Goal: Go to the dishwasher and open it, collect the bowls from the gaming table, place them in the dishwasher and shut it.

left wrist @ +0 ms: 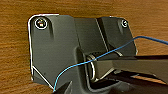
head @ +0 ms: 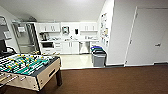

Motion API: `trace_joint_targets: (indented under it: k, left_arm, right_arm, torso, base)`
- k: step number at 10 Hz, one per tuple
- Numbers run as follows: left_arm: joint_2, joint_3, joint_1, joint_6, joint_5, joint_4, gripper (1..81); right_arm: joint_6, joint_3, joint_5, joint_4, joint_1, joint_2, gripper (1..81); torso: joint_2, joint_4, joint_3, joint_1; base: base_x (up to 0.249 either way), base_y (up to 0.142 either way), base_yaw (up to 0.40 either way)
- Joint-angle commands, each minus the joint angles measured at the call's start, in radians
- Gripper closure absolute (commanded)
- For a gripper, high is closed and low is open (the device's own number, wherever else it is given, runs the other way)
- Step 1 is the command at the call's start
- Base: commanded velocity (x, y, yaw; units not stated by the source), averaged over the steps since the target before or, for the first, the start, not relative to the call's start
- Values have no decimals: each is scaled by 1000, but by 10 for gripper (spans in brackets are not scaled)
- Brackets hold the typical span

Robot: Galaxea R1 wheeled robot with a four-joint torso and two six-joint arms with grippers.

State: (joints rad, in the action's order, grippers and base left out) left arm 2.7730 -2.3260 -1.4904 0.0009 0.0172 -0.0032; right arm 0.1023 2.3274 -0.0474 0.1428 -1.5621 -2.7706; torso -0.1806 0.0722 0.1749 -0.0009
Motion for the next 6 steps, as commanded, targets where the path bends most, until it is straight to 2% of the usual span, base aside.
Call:
trace_joint_targets:
  k: [1,4,6]
  left_arm:
    - [-12,-1,65,7,-46,0,10]
    - [13,-59,65,7,-48,2,10]
    - [14,-61,66,7,-46,2,10]
  right_arm:
    - [-4,-10,46,4,59,10,10]
    - [-3,-7,44,1,55,7,10]
    - [-4,-5,44,-2,55,7,10]
  torso:
    - [0,0,0,1]
    - [0,0,0,1]
    - [0,0,0,1]
  base:
    - [111,0,0]
    - [126,0,0]
    - [168,0,0]
